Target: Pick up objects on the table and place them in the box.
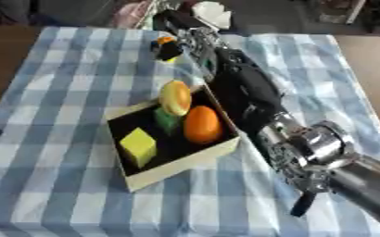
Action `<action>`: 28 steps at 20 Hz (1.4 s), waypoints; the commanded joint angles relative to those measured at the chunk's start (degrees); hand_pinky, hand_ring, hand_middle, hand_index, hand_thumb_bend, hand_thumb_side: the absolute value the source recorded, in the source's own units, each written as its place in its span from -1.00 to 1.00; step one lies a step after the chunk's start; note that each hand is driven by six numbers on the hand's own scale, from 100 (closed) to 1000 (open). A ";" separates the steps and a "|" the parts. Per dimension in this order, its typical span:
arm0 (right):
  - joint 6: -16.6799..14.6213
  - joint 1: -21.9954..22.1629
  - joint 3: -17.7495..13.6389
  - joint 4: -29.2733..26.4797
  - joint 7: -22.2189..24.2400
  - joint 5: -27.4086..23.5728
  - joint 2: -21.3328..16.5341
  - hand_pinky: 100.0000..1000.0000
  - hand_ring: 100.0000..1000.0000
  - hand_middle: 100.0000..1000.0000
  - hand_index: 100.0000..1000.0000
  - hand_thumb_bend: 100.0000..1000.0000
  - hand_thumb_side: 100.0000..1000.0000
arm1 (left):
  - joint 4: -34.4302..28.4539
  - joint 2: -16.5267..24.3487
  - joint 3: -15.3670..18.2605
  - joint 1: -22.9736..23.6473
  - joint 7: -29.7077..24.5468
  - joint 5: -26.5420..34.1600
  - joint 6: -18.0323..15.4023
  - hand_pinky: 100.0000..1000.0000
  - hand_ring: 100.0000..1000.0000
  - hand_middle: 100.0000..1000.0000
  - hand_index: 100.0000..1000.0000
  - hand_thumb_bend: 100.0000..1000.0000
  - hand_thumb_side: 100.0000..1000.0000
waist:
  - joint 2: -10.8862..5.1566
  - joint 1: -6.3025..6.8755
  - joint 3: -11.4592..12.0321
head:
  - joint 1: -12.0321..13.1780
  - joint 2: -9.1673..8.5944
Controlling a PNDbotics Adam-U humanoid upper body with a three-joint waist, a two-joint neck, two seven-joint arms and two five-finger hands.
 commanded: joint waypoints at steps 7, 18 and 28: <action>4.40 -0.42 -0.80 1.93 -0.81 3.19 -1.20 0.73 0.73 0.93 0.94 -1.00 -0.25 | -1.12 0.04 -0.42 -0.74 -0.67 0.00 -0.18 0.29 0.06 0.07 0.57 -0.75 0.09 | 0.34 -0.07 1.62 | -1.83 0.25; 8.95 0.90 -0.88 3.21 -2.27 5.90 -1.61 0.64 0.64 0.76 0.81 -1.00 -0.72 | -1.25 -0.27 -0.62 -0.76 -0.97 -0.17 -0.20 0.29 0.06 0.07 0.57 -0.76 0.10 | 1.21 -0.15 3.19 | -3.83 0.25; 10.76 1.27 -1.81 1.21 -11.87 4.38 -1.23 0.51 0.35 0.06 0.17 -1.00 -0.80 | -1.19 -0.26 -0.56 -0.90 -0.86 -0.17 -0.16 0.29 0.06 0.07 0.57 -0.76 0.10 | 1.22 -0.40 3.56 | -4.10 0.25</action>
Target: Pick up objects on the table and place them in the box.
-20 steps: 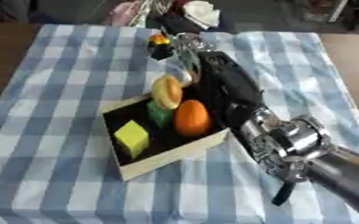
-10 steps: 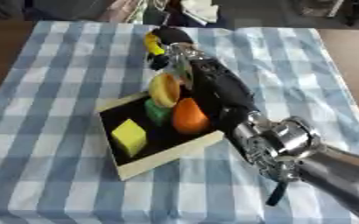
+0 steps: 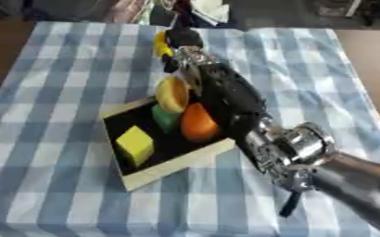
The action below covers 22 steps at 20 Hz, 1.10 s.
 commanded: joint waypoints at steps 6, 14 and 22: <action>-2.84 -0.61 -0.31 -2.50 -6.98 -6.38 -0.32 0.46 0.17 -0.28 -0.24 -1.00 -0.78 | -1.13 0.21 0.15 -0.78 0.02 -0.14 -0.05 0.29 0.06 0.07 0.57 -0.76 0.10 | -0.03 -0.42 0.10 | -0.17 0.25; -5.16 -1.02 -0.01 -3.26 -9.04 -11.30 -0.32 0.59 0.46 0.46 0.58 -1.00 -0.78 | -1.11 0.23 0.16 -0.75 0.01 -0.17 -0.07 0.29 0.06 0.07 0.57 -0.75 0.11 | -0.06 -0.49 0.12 | -0.15 0.25; -2.75 -1.54 0.10 -1.58 -3.05 -10.78 -1.55 0.73 0.72 0.95 0.98 -1.00 -0.29 | -1.30 -0.13 0.09 -0.49 -0.10 -0.63 -0.11 0.29 0.06 0.07 0.57 -0.75 0.12 | 1.24 -0.54 1.37 | -1.15 0.25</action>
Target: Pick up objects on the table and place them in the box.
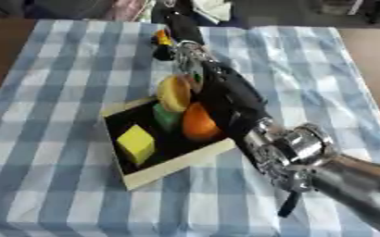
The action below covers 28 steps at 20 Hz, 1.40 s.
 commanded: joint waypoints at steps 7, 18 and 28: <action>3.36 -1.30 0.01 0.73 5.47 2.99 -2.39 0.65 0.65 0.70 0.78 -1.00 -0.74 | -1.40 -0.64 0.04 -0.36 -0.16 -1.10 -0.11 0.29 0.06 0.07 0.57 -0.76 0.13 | 1.74 -0.56 0.87 | -1.79 0.11; 2.13 -1.38 -1.16 -3.55 -3.78 1.81 -2.13 0.48 0.18 -0.25 -0.23 -1.00 -0.77 | -1.12 -0.68 0.21 -0.59 0.10 -1.10 -0.02 0.29 0.06 0.07 0.57 -0.76 0.13 | 1.20 -0.72 0.11 | -1.78 0.05; -8.33 -5.13 3.37 -8.95 -2.02 -7.17 -3.08 0.49 0.19 -0.25 -0.24 -1.00 -0.70 | -0.78 -0.13 1.24 -0.89 1.05 -0.89 0.06 0.29 0.06 0.07 0.57 -0.75 0.13 | 0.30 -0.95 -4.74 | 0.17 -0.13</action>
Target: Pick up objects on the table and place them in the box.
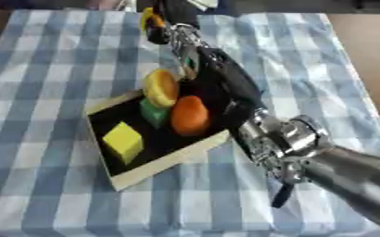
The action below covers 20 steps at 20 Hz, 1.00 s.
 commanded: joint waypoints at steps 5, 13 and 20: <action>-11.88 -3.18 6.99 -8.63 5.61 -9.80 -2.61 0.49 0.19 -0.26 -0.24 -1.00 -0.66 | -0.02 1.16 1.50 -0.42 1.37 -0.30 0.06 0.29 0.06 0.07 0.57 -0.76 0.13 | -2.36 -0.64 -4.93 | 3.26 0.05; -22.48 1.27 17.45 -23.02 16.11 -25.80 -7.10 0.48 0.20 -0.25 -0.23 -1.00 -0.74 | 0.76 1.91 2.77 0.89 2.67 -0.57 0.19 0.29 0.06 0.07 0.57 -0.75 0.14 | -4.06 -0.94 -10.96 | 6.72 0.28; -27.12 12.73 24.07 -38.36 27.66 -37.74 -10.18 0.52 0.22 -0.23 -0.21 -1.00 -0.74 | 0.75 2.56 3.63 1.74 3.78 -0.75 0.38 0.30 0.06 0.07 0.57 -0.76 0.13 | -5.09 -0.86 -14.13 | 9.65 0.28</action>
